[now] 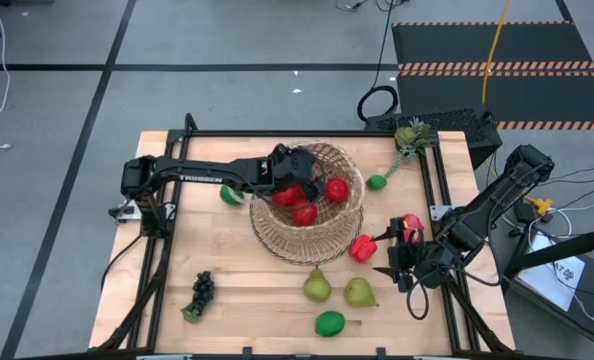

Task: Build produce basket
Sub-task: Put the right green pear into the basket

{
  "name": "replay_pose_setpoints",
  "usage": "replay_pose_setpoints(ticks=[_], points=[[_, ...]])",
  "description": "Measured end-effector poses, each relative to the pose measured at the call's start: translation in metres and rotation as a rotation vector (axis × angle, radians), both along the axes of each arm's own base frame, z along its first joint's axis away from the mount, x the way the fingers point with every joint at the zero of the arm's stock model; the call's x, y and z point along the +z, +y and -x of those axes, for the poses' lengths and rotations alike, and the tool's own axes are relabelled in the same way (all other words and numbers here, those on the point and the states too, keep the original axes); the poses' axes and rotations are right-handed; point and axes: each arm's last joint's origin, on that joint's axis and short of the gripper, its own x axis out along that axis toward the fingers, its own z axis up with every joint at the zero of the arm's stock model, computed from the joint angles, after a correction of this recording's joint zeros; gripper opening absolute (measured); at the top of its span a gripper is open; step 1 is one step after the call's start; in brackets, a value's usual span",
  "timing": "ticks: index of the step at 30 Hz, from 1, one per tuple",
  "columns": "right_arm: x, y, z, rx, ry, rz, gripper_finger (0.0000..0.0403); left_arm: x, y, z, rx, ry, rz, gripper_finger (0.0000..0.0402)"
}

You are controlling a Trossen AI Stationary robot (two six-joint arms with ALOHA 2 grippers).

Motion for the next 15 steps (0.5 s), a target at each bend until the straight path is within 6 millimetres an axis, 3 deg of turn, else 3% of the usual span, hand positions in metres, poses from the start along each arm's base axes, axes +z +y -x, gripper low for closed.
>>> replay_pose_setpoints(ticks=[6, 15], points=[[0.0, 0.0, 0.0, 0.0, 0.0, 0.0, 0.0339, 0.009, -0.003, -0.002, -0.054, -0.063, 0.003, 0.0382], [0.0, 0.0, 0.0, 0.0, 0.0, 0.0, 0.0339, 0.062, -0.035, 0.014, -0.182, -0.261, -0.05, 0.0385]])
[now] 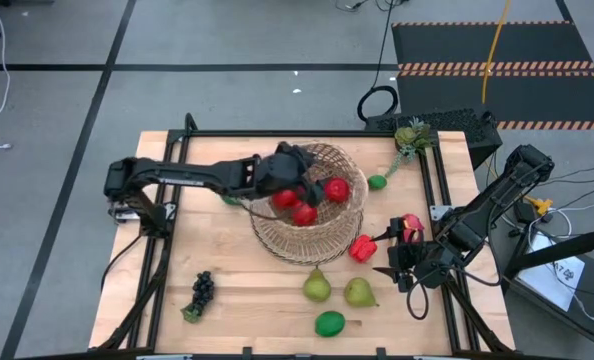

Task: Build produce basket
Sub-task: Put the right green pear into the basket

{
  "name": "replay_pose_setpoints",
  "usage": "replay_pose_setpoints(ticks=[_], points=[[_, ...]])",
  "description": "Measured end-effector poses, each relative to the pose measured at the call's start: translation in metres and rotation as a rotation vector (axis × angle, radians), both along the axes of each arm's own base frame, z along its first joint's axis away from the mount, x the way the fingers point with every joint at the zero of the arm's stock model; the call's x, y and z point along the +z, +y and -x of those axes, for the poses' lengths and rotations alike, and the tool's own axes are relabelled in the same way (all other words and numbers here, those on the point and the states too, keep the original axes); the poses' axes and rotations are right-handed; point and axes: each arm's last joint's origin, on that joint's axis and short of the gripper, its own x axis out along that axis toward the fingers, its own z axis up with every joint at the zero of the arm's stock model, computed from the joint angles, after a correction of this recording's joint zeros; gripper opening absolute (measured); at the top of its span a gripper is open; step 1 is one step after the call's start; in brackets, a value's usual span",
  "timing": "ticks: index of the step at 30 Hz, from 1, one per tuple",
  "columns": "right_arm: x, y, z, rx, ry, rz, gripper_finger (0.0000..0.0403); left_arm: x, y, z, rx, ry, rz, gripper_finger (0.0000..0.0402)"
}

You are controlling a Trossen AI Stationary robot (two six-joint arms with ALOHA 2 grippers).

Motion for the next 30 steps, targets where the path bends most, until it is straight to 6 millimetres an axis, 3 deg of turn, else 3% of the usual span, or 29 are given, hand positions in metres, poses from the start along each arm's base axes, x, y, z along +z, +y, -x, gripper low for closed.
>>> replay_pose_setpoints(ticks=[4, 9, 19, 30], points=[[0.0, 0.0, 0.0, -0.005, -0.001, -0.005, 0.0339, 0.023, -0.023, 0.016, -0.063, -0.056, -0.013, 0.0383], [0.0, 0.0, 0.0, -0.048, -0.008, -0.059, 0.0339, 0.036, -0.054, 0.037, -0.116, -0.033, -0.026, 0.0361], [-0.002, 0.007, -0.003, -0.108, 0.022, -0.273, 0.0339, 0.023, -0.106, 0.06, -0.114, 0.124, -0.081, 0.0298], [-0.034, 0.057, -0.014, -0.124, 0.143, -0.528, 0.0339, 0.019, -0.141, 0.073, -0.201, 0.162, -0.114, 0.0265]])
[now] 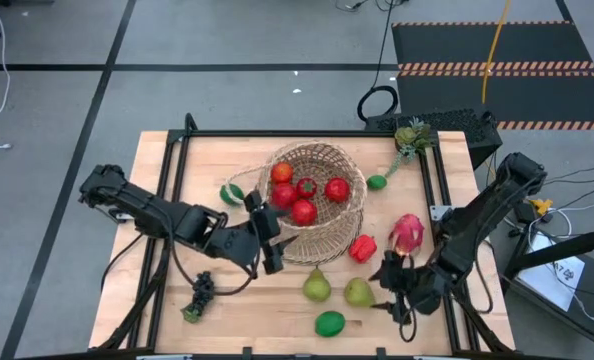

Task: Build produce basket
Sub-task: Put the right green pear into the basket

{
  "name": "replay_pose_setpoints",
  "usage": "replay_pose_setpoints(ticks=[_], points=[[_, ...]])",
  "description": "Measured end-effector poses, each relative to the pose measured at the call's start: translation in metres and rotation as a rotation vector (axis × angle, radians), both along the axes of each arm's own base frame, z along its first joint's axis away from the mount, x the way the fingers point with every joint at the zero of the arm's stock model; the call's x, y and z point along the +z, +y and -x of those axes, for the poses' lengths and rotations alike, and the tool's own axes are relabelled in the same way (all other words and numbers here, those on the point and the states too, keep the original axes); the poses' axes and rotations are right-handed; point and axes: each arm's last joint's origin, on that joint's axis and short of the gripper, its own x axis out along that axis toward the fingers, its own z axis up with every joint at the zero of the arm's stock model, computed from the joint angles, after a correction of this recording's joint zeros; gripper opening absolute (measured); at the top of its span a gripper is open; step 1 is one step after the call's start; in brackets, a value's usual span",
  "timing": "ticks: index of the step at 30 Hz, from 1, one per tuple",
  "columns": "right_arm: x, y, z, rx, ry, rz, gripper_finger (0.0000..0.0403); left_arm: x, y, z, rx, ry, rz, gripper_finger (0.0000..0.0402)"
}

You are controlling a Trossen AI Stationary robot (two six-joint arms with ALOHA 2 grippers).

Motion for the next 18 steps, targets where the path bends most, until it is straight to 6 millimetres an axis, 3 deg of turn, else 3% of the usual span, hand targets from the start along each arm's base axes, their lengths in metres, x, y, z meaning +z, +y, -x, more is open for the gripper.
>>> replay_pose_setpoints(ticks=[12, 18], points=[[-0.043, 0.04, 0.018, -0.104, 0.204, -0.133, 0.0338, -0.024, -0.016, 0.008, 0.036, 0.004, 0.078, 0.025], [-0.058, 0.048, 0.017, -0.107, 0.217, -0.125, 0.0338, -0.022, -0.031, 0.013, -0.009, -0.024, 0.094, 0.025]])
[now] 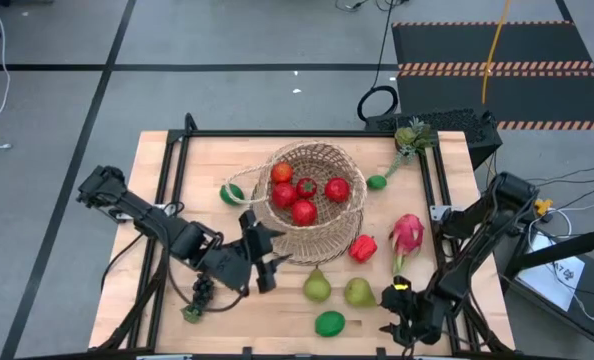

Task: Build produce basket
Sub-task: Put the right green pear into the basket

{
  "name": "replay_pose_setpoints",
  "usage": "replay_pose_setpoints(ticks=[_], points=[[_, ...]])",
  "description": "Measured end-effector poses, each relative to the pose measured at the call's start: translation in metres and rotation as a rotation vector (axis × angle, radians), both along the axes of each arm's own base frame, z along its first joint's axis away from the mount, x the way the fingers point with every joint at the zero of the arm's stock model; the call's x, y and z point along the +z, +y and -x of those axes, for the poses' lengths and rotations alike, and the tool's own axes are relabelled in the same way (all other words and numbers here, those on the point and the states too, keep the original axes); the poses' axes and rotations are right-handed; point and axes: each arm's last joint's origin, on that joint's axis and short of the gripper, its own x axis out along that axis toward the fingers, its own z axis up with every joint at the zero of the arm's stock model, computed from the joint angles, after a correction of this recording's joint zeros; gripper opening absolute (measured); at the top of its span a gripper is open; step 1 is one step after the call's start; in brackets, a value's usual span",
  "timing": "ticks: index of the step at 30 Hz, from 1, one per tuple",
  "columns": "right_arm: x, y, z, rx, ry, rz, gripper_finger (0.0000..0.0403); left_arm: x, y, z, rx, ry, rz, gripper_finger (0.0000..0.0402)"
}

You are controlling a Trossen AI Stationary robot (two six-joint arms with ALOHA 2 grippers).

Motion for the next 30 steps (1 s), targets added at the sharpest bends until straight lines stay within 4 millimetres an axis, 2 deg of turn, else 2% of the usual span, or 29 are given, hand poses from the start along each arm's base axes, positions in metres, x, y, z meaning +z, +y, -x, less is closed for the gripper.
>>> replay_pose_setpoints(ticks=[17, 27, 30], points=[[-0.007, -0.005, -0.003, -0.036, -0.053, 0.119, 0.0338, 0.003, -0.022, 0.01, -0.1, -0.017, -0.029, 0.025], [-0.026, -0.001, -0.006, -0.056, -0.018, 0.148, 0.0336, 0.002, -0.029, 0.014, -0.142, -0.008, -0.056, 0.025], [-0.028, -0.002, -0.005, -0.055, -0.011, 0.159, 0.032, 0.003, -0.029, 0.014, -0.142, -0.008, -0.055, 0.025]])
